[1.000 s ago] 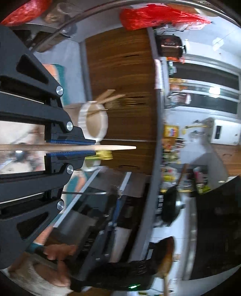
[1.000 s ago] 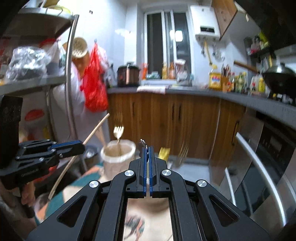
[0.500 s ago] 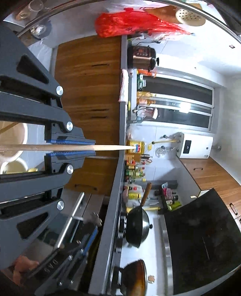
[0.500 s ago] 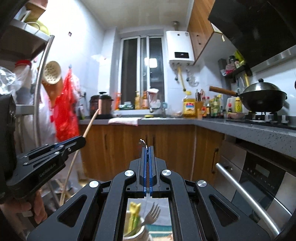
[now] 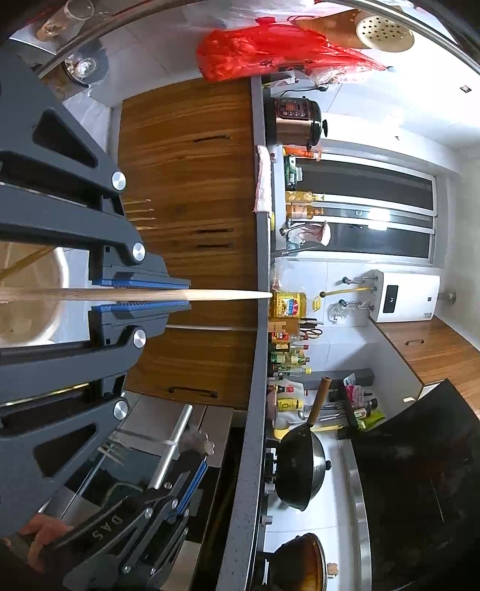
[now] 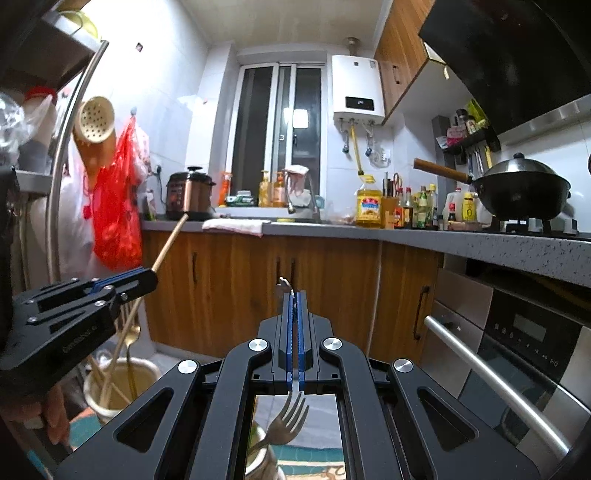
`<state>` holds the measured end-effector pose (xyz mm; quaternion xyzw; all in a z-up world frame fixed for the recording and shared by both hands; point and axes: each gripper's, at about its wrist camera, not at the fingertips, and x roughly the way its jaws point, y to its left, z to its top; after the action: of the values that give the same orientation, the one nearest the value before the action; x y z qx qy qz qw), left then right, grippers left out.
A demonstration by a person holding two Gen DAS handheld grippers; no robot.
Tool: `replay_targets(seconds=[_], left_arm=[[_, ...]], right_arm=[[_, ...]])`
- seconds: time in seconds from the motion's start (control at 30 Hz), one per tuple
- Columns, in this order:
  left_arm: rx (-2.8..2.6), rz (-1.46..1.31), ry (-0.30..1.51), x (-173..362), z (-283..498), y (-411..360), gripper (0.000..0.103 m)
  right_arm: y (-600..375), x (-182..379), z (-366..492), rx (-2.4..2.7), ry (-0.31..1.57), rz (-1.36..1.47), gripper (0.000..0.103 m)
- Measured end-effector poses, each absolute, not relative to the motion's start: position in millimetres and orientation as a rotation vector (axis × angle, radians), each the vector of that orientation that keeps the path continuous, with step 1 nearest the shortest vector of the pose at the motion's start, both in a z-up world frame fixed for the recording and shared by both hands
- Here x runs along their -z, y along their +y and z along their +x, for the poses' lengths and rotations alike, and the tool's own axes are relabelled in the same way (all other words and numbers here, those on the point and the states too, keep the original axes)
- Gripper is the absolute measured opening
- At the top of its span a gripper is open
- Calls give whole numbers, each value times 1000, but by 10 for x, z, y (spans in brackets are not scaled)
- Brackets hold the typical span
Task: Organize utensils
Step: 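Lift the chopstick and silver fork and carry them above the vase openings, then drop the chopstick into the larger vase while the right tool drops the fork into the smaller one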
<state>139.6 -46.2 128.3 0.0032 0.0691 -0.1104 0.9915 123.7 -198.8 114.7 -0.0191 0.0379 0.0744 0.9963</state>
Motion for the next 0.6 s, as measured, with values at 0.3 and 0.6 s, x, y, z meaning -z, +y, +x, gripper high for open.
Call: replay_targets(seconds=[0.3,0.6], left_arm=[[263,-17,224,-1179,1078,-274,6],[305,-23,385,-974,999,-244,6]], right_arm=[[-1944,-1039,1029,-218,127,-101,3],[-1887,-912,992,-284,194,-109,3]])
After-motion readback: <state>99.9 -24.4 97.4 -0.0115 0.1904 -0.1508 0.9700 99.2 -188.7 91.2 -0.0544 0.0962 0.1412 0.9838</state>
